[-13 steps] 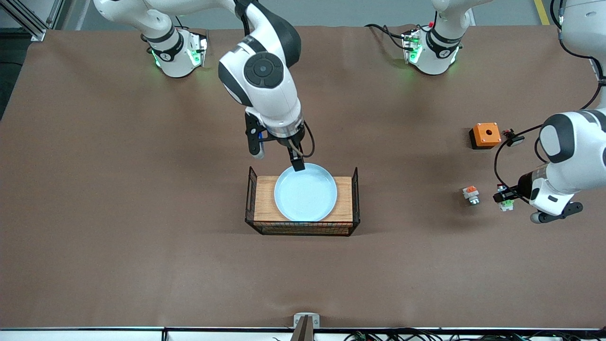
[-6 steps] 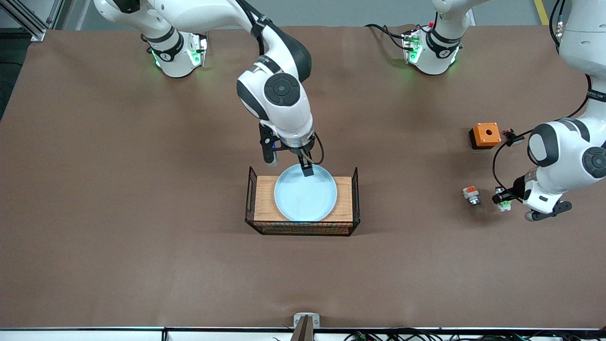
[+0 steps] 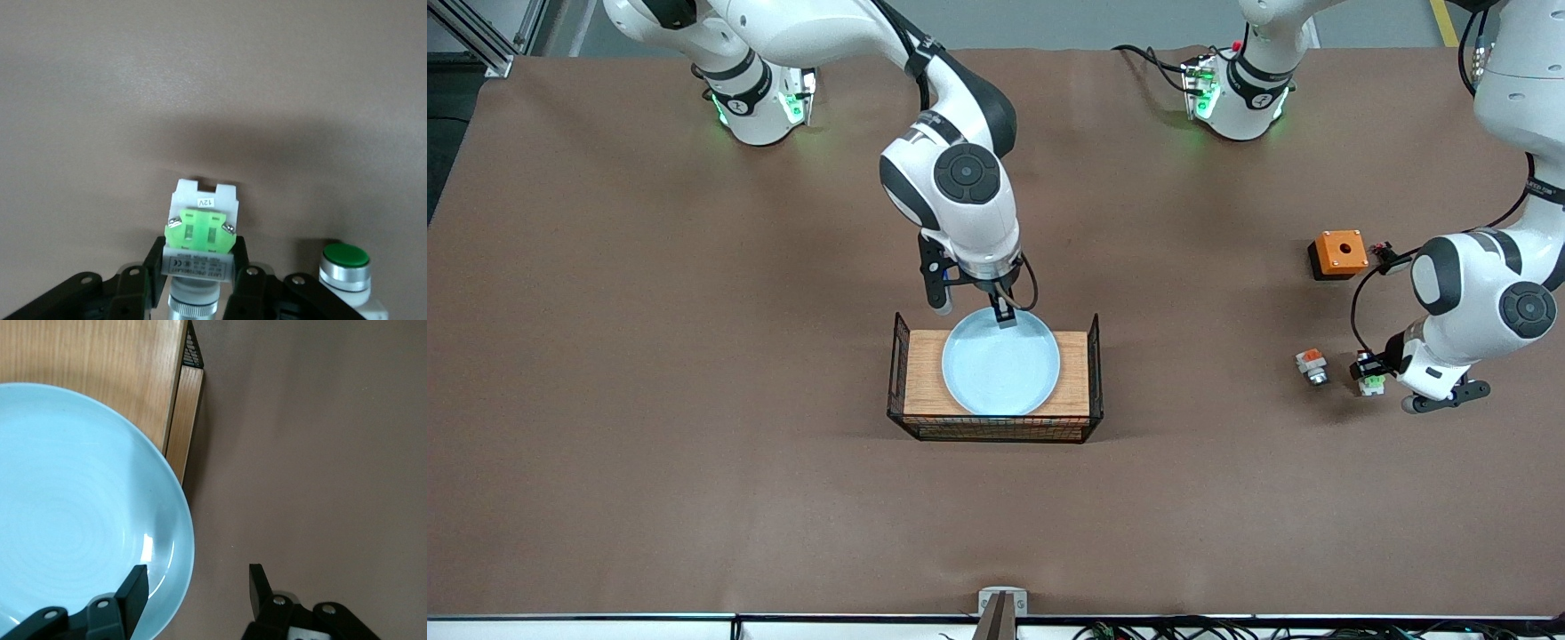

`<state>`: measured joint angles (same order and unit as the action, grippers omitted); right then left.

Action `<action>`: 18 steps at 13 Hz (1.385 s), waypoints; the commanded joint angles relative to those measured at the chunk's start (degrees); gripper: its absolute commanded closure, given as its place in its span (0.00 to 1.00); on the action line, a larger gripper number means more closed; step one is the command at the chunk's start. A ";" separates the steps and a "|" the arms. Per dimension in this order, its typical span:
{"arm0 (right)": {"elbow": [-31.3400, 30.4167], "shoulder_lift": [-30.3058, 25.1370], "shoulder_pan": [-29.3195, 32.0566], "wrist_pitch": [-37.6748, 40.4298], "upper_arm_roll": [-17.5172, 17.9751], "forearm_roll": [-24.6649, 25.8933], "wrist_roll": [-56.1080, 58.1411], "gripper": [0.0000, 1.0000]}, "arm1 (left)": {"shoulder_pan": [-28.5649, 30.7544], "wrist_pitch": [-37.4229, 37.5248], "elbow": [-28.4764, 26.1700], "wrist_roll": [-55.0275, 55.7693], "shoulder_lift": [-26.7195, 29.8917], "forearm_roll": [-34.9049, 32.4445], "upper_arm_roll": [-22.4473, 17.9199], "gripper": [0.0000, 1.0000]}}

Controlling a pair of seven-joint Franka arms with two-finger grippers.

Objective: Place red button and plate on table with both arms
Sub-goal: 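Set the green button beside the red button while the right gripper grips the plate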

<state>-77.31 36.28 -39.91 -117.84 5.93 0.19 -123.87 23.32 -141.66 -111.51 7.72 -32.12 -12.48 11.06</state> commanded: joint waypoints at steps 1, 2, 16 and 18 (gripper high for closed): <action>1.63 1.07 0.18 0.24 0.14 1.30 -1.11 0.39 | 1.81 -0.98 -0.72 -3.84 0.48 -1.23 0.72 0.46; 1.63 1.16 0.27 0.24 0.14 1.30 -1.03 0.42 | 2.08 -0.98 -0.72 -4.37 0.74 -1.14 0.90 0.09; 1.63 2.21 -0.17 -0.99 0.14 4.64 -0.23 0.77 | 1.91 16.83 2.79 -3.59 21.73 7.03 7.05 0.00; 1.63 2.21 -0.43 -0.99 0.14 4.91 -0.32 0.85 | 1.91 20.45 3.84 -3.68 24.20 7.12 7.14 0.00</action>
<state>-77.21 37.67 -40.05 -118.89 5.74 3.51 -123.79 24.63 -124.32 -107.89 4.25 -10.65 -6.50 17.78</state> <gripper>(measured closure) 0.802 0.000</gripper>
